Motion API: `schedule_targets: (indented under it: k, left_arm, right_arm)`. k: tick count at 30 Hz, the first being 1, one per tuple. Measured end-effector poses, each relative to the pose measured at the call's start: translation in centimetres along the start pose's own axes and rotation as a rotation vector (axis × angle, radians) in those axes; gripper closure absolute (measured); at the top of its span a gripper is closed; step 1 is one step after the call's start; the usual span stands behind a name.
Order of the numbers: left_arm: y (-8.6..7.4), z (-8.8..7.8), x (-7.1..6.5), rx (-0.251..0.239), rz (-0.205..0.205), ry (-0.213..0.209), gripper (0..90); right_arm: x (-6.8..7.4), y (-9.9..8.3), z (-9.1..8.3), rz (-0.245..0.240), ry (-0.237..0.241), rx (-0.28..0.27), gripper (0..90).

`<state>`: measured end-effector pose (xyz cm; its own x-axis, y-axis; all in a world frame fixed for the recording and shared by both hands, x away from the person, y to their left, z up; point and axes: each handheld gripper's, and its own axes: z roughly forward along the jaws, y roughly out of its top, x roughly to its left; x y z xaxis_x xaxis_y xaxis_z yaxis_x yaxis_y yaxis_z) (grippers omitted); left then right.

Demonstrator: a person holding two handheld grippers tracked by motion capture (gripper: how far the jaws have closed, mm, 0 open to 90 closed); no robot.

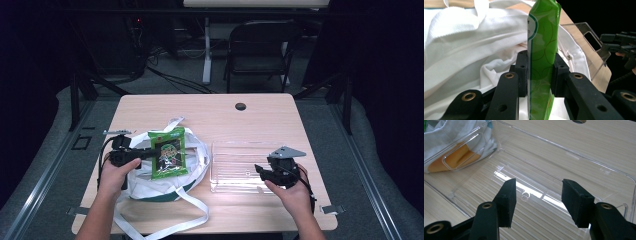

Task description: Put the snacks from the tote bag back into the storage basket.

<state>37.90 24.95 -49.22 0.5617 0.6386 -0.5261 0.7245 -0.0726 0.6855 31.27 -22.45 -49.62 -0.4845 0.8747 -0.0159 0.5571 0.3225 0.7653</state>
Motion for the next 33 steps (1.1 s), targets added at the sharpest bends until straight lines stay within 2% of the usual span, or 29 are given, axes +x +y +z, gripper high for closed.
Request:
schedule_targets:
  k: [13,22,33]
  left_arm:
    - [0.2,-0.5,-0.7,-0.066,0.054,0.02,72.3]
    - [0.4,-0.7,-1.5,-0.087,0.1,0.022,72.4]
    - [0.5,-0.7,-2.5,-0.114,0.146,0.015,72.5]
  right_arm:
    - [0.0,0.0,0.0,-0.008,0.0,-0.003,45.5]
    - [0.3,0.1,0.0,-0.025,0.002,-0.009,45.5]
    - [0.7,0.1,0.0,-0.068,0.016,-0.005,47.1]
